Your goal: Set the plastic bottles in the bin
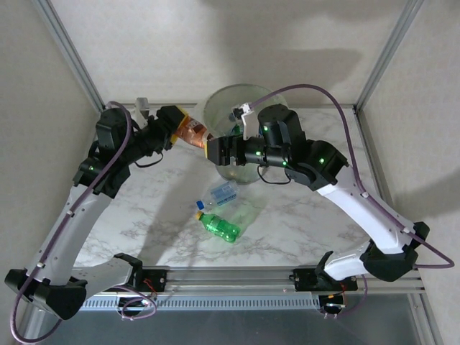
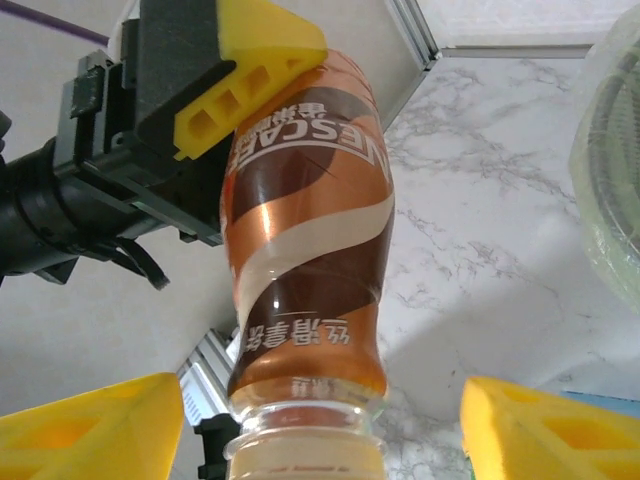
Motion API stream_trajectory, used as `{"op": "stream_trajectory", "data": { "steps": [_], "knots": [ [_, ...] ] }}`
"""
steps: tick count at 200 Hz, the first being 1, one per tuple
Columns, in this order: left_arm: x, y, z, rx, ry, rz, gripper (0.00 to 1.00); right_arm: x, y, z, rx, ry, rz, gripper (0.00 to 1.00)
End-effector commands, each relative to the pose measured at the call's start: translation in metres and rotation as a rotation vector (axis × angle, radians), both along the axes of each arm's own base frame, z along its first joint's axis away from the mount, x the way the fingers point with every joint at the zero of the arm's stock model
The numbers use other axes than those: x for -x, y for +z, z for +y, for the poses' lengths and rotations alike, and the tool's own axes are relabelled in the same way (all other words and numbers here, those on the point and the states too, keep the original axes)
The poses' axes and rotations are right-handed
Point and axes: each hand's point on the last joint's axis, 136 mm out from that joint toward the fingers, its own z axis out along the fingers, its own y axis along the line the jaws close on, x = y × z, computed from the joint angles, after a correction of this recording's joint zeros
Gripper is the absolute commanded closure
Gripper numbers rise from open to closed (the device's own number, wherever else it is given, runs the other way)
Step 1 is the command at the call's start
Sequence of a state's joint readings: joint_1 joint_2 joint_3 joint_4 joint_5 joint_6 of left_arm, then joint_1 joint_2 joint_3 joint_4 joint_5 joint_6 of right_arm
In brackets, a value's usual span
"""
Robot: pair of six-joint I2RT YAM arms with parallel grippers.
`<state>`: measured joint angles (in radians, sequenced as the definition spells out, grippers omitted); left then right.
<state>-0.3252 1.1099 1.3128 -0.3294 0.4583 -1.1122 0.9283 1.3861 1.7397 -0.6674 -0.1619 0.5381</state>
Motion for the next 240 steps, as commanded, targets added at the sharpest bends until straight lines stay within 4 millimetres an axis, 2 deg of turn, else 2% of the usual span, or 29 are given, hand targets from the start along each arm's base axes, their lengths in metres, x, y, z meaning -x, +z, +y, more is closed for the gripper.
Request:
{"op": "stream_trajectory", "data": {
  "steps": [1,49,72,99,135,149,173,194,219,240],
  "knots": [
    [0.0,0.013,-0.003,0.043,-0.025,-0.04,0.39,0.002,0.003,0.01,-0.024,0.025,-0.008,0.32],
    [0.0,0.008,-0.005,0.059,-0.033,-0.034,0.4,0.0,0.008,0.015,-0.036,0.034,-0.017,0.51],
    [0.0,0.006,-0.004,0.058,-0.03,-0.032,0.38,0.0,0.011,0.014,-0.043,0.031,-0.022,0.55],
    [-0.002,0.006,-0.002,0.055,-0.015,-0.036,0.23,-0.002,0.015,0.007,-0.047,-0.004,-0.036,0.6],
    [-0.006,0.009,0.0,0.056,0.001,-0.046,0.14,-0.006,0.02,0.001,-0.05,-0.041,-0.051,0.67],
    [-0.008,0.006,0.003,0.046,0.015,-0.037,0.01,-0.011,0.022,-0.005,-0.046,-0.084,-0.062,0.7],
    [-0.01,0.0,0.016,-0.013,0.068,-0.01,0.0,-0.036,0.028,-0.027,-0.042,-0.222,-0.08,0.68],
    [-0.008,-0.006,0.031,-0.077,0.112,0.01,0.0,-0.069,0.025,-0.052,-0.018,-0.352,-0.071,0.67],
    [-0.002,-0.017,0.052,-0.176,0.175,0.036,0.0,-0.114,-0.002,-0.076,0.073,-0.503,-0.023,0.68],
    [0.005,-0.028,0.063,-0.237,0.206,0.06,0.0,-0.142,-0.03,-0.08,0.191,-0.591,-0.016,0.69]
  ]
}}
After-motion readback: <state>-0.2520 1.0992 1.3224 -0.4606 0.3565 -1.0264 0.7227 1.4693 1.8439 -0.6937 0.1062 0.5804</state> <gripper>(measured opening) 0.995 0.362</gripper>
